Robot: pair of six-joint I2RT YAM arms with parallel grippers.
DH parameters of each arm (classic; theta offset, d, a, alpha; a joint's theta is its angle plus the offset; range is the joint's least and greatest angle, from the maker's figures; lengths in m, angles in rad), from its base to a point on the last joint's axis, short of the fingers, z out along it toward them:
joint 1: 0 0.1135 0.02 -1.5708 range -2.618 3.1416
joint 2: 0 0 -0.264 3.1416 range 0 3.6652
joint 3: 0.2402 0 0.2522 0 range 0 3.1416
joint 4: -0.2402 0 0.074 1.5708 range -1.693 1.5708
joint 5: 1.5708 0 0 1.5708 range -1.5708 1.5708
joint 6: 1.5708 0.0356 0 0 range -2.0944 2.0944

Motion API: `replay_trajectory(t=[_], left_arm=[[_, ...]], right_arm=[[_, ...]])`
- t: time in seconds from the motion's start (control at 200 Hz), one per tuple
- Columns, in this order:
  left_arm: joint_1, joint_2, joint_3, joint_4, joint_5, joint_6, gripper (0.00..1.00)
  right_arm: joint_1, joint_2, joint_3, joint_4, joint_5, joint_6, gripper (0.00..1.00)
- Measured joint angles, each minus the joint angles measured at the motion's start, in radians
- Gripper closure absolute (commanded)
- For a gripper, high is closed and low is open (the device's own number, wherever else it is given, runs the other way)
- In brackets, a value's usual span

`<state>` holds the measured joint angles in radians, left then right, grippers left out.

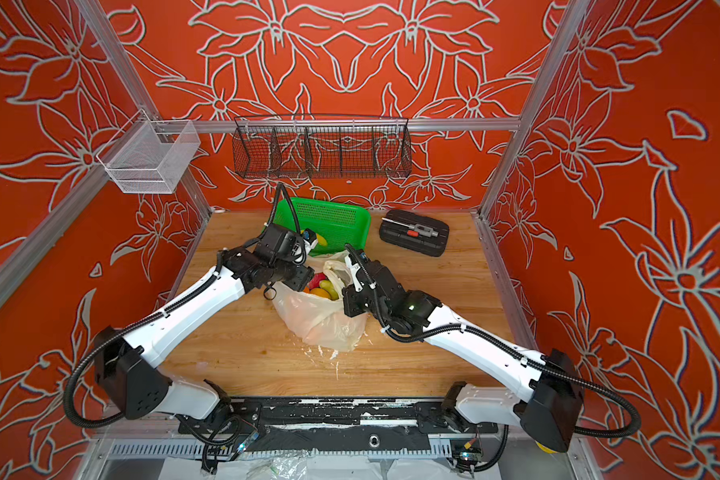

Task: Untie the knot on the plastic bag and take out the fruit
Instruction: 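Grasp the bag rim with both grippers and pull the mouth wider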

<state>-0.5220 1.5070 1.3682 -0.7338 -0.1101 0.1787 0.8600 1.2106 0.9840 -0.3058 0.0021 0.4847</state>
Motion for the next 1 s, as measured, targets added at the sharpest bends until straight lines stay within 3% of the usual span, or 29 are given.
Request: replay_trajectory(t=[0.09, 0.155, 0.37, 0.565, 0.801, 1.001], left_arm=[[0.0, 0.077, 0.043, -0.016, -0.034, 0.023, 0.32], [0.0, 0.124, 0.068, -0.022, -0.056, 0.035, 0.41], [0.0, 0.217, 0.129, -0.046, -0.168, 0.051, 1.0], [0.035, 0.233, 0.223, -0.061, -0.204, -0.037, 1.0], [0.163, 0.22, 0.316, -0.034, -0.108, -0.158, 1.0], [0.18, 0.275, 0.484, -0.089, -0.011, -0.21, 1.0]], right_arm=[[0.0, -0.005, -0.011, 0.001, -0.003, 0.007, 1.0], [0.0, -0.007, -0.012, 0.001, -0.008, 0.012, 1.0], [0.0, -0.046, -0.018, 0.001, -0.01, 0.028, 1.0], [0.0, -0.13, -0.101, 0.023, -0.012, 0.082, 0.99], [0.002, -0.146, -0.344, 0.074, -0.173, 0.144, 0.76], [0.018, -0.06, -0.463, 0.135, -0.259, 0.191, 0.7]])
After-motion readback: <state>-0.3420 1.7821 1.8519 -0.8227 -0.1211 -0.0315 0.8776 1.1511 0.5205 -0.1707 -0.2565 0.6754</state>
